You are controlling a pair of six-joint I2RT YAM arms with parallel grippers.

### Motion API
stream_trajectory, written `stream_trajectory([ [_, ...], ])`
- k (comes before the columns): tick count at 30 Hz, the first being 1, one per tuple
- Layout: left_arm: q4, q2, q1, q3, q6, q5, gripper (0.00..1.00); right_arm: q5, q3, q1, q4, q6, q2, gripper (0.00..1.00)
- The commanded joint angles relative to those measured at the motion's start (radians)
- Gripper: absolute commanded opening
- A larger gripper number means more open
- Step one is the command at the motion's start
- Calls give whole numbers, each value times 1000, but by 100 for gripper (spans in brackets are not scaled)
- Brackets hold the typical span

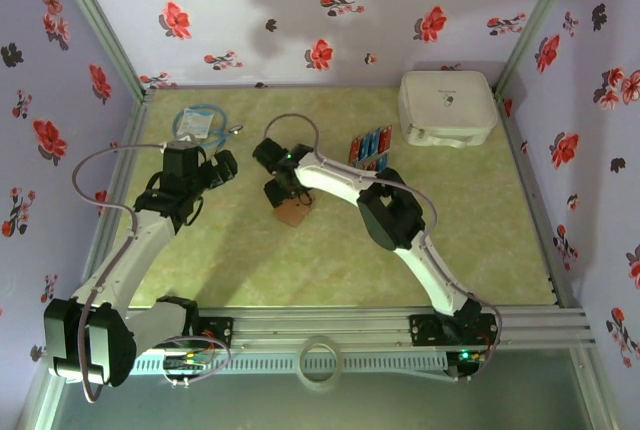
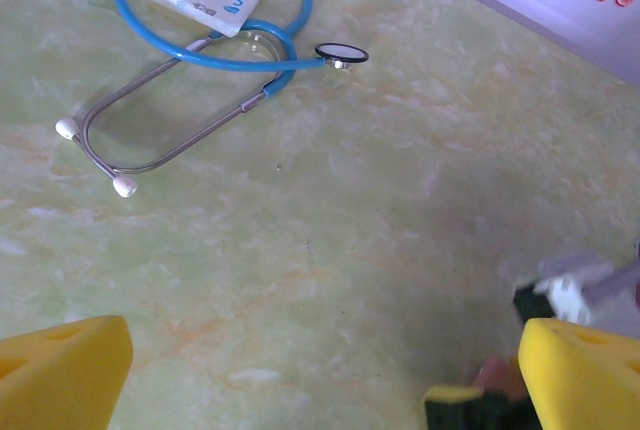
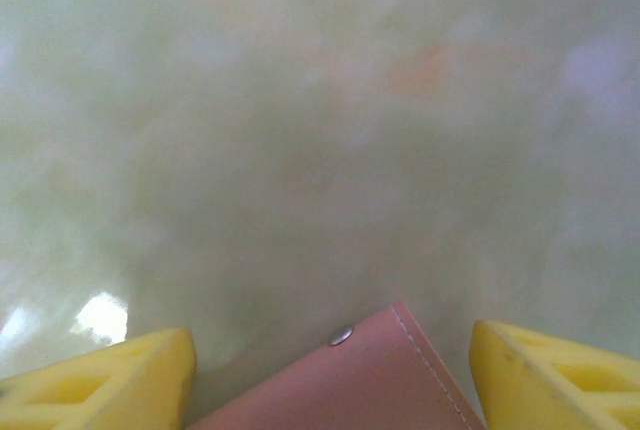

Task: Put the credit cards into the card holder

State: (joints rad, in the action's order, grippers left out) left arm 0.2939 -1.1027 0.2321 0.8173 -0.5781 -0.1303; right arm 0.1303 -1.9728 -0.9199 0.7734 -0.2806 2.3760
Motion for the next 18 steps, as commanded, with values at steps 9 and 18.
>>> stream_trajectory([
  [9,24,-1,1,-28,-46,45,100,-100,402,-85,-201,-155,-357,77],
  [18,21,35,7,-100,-58,123,100,-89,735,-82,-405,-373,-618,81],
])
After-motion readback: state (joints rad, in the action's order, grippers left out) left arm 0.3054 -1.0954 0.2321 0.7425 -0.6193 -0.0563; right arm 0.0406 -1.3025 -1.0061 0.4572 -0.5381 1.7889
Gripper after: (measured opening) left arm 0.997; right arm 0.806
